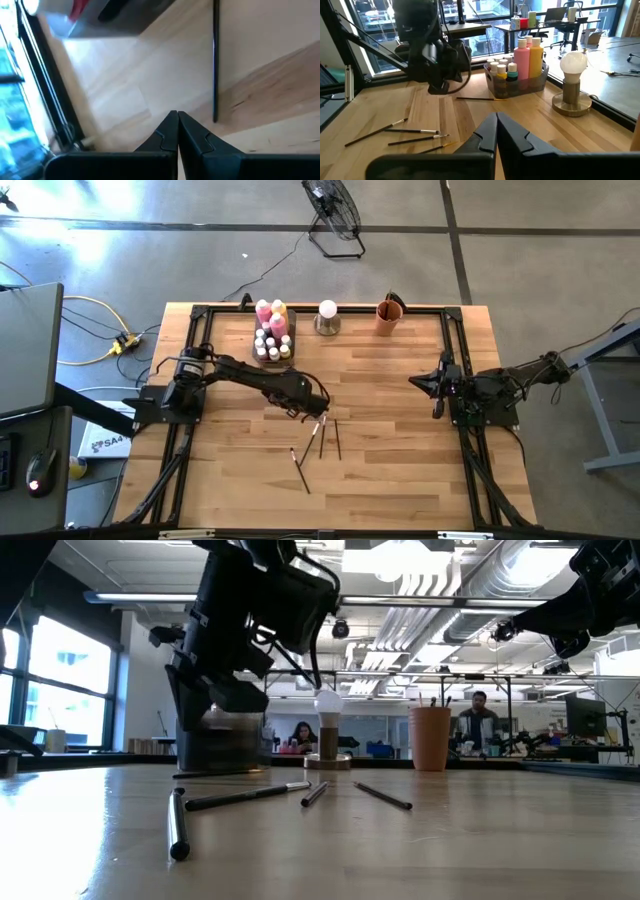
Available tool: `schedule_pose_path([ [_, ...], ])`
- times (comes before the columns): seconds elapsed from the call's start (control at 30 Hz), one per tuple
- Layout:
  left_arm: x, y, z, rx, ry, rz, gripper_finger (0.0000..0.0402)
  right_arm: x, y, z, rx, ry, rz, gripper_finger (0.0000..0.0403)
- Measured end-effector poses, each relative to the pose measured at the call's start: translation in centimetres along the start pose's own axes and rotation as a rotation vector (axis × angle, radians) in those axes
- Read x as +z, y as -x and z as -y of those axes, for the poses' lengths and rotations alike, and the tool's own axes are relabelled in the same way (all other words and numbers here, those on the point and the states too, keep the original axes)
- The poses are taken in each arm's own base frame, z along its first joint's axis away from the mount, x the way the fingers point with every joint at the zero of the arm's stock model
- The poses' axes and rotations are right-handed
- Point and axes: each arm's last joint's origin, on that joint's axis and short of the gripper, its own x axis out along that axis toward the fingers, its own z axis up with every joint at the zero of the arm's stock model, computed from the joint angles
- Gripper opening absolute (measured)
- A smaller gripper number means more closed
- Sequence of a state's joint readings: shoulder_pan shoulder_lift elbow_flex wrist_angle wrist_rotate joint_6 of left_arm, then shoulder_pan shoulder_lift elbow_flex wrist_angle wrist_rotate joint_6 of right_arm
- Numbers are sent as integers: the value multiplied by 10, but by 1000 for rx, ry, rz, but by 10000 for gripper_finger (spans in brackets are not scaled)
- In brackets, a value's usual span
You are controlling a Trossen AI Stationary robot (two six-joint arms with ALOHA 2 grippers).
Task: Pick & Place Paint Supplies
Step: Put the orange paintbrush into the orange cup
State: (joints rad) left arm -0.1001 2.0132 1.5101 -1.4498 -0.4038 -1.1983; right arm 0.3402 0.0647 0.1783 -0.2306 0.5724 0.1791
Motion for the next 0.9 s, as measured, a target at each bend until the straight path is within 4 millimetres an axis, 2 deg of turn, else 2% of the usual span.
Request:
schedule_pose_path([
  [0.33, 19, -35, 1, -93, -237, -66, 0, 0, 0, -1, 19, 0, -4, 2],
  [0.47, 19, -40, -3, -107, -274, -118, 0, 0, 0, -1, 25, 0, -5, 2],
  [0.7, 18, -14, -23, -246, -326, -136, 0, 0, 0, -1, 25, 0, -5, 2],
  [0.8, 18, 0, -33, -312, -337, -96, 0, 0, 0, -1, 25, -1, -5, 2],
  [0.9, 15, 12, -35, -357, -363, -10, 0, 0, 0, -1, 26, -4, -3, 2],
])
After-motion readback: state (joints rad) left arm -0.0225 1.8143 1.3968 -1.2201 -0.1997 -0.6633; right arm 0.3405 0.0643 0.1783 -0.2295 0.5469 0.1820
